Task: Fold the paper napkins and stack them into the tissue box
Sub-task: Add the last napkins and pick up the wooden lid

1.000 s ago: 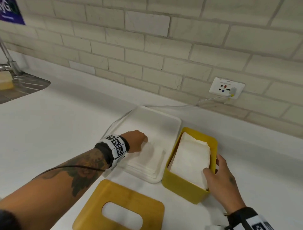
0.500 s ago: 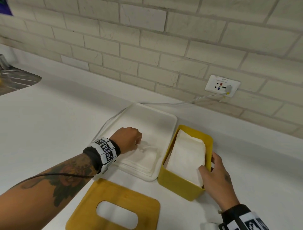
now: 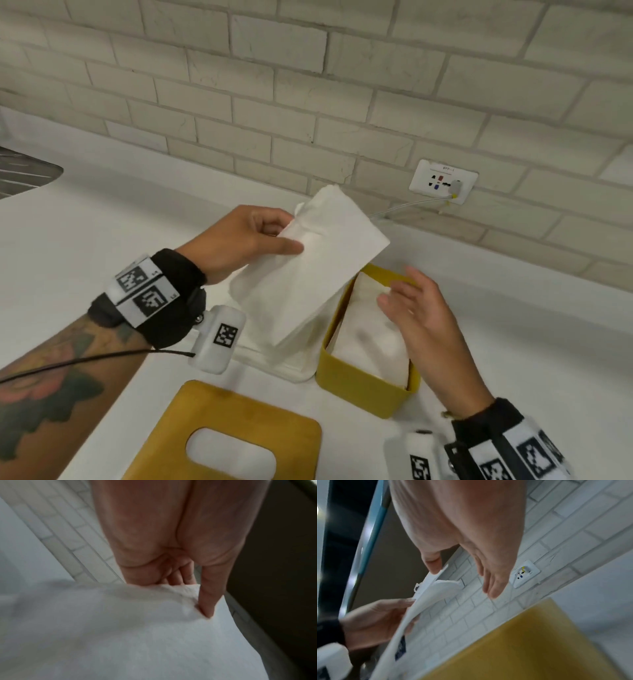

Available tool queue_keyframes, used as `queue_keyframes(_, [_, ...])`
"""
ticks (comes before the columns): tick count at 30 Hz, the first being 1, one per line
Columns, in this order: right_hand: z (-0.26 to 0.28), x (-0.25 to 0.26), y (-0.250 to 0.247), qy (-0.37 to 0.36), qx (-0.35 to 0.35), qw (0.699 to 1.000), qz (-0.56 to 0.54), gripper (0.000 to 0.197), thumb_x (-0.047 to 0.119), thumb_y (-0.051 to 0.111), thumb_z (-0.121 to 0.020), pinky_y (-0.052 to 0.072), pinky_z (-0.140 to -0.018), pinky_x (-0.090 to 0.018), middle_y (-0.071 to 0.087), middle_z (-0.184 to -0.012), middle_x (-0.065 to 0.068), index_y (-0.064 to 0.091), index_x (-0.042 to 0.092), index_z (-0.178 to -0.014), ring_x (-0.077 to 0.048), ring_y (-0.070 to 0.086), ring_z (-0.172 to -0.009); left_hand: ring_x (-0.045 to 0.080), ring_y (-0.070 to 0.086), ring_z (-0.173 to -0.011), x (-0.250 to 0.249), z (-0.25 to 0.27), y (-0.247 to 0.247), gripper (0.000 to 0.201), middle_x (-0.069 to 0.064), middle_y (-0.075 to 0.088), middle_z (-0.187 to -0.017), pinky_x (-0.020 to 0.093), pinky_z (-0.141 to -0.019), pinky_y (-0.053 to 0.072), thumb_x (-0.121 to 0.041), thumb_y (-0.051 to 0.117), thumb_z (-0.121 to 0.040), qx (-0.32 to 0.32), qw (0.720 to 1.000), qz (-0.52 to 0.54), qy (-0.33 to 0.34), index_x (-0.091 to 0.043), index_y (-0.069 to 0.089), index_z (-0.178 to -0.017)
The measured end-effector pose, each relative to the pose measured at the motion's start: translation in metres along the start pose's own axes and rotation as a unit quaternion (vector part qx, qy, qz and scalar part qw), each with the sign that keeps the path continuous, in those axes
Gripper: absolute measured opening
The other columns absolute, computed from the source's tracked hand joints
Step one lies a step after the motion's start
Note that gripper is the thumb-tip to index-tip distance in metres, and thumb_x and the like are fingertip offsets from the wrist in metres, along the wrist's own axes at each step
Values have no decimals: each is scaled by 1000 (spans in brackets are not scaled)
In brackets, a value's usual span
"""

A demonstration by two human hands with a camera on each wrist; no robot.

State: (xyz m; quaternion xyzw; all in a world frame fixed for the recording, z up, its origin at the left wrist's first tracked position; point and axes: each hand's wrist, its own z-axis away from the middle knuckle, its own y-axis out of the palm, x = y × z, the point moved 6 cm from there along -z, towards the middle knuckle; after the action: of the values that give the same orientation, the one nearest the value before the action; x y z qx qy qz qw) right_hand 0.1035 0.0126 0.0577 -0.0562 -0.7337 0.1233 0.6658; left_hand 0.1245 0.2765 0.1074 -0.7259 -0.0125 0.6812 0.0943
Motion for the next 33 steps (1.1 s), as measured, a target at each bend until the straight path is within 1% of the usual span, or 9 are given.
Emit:
queue_keyframes(4, [1, 25, 21, 3, 73, 988, -132, 54, 38, 69, -82, 58, -89, -31, 75, -116, 2, 55, 25, -132, -13, 70, -111, 23, 75, -86, -7, -2, 37, 19, 13, 77, -102, 28, -75, 62, -1, 73, -86, -31, 995, 98, 12, -3, 71, -105])
queue_keyframes(7, [-1, 23, 20, 11, 30, 993, -111, 26, 27, 62, -98, 58, -91, -37, 76, -114, 7, 62, 25, -125, -14, 71, -108, 32, 74, -94, 3, -8, 61, 16, 16, 76, -105, 38, -84, 62, -4, 75, -88, -89, 991, 103, 11, -6, 73, -104])
queue_keyframes(10, [-9, 6, 12, 41, -10, 997, -59, 21, 26, 53, -105, 55, -96, -41, 74, -114, 10, 65, 29, -122, -12, 70, -108, 35, 73, -99, 21, -18, 89, 15, 15, 77, -106, 47, -92, 60, -10, 71, -94, -91, 992, 92, -12, -5, 74, -107])
queue_keyframes(15, [-24, -19, -15, 83, -89, 992, 34, 16, 13, 54, -100, 51, -71, -27, 72, -107, 2, 65, 20, -110, -13, 68, -92, 19, 65, -77, 49, -23, 111, 13, -1, 69, -80, 26, -73, 53, -15, 65, -98, -29, 997, 8, -68, -4, 69, -102])
queue_keyframes(19, [-27, -31, -30, 88, -112, 981, 130, 33, 17, 62, -96, 42, -62, -17, 66, -99, 2, 50, 28, -124, -5, 61, -84, 17, 67, -94, 63, -25, 104, 57, -3, 67, -100, 27, -84, 57, -10, 75, -89, -26, 990, -114, -81, -26, 50, -138])
queue_keyframes(22, [-27, -32, -30, 64, -111, 968, 214, 44, 19, 63, -96, 50, -70, -27, 67, -88, -1, 43, 28, -134, -14, 63, -82, 3, 58, -83, 58, -34, 102, 54, -10, 62, -102, 9, -65, 42, -13, 75, -90, -49, 974, -218, -36, -26, 52, -137])
queue_keyframes(24, [-27, -33, -29, 63, -104, 953, 276, 46, 21, 62, -96, 52, -82, -37, 68, -89, 1, 41, 28, -137, -19, 63, -88, 5, 55, -82, 54, -39, 105, 52, -6, 59, -107, 8, -61, 39, -10, 73, -91, -46, 967, -248, -24, -22, 54, -137])
queue_keyframes(29, [-25, -38, -27, 74, -92, 930, 347, 42, 24, 61, -96, 47, -96, -43, 65, -95, 5, 44, 27, -135, -22, 60, -97, 24, 57, -115, 53, -44, 118, 47, 6, 58, -129, 27, -93, 47, -5, 66, -94, -14, 938, -347, -3, -17, 55, -138])
queue_keyframes(33, [-28, -42, -24, 60, -83, 914, 393, 37, 24, 58, -97, 39, -99, -39, 63, -95, 7, 46, 29, -131, -21, 59, -103, 31, 58, -115, 52, -46, 126, 43, 10, 56, -129, 33, -96, 48, 2, 56, -97, 11, 915, -403, 10, -13, 56, -137])
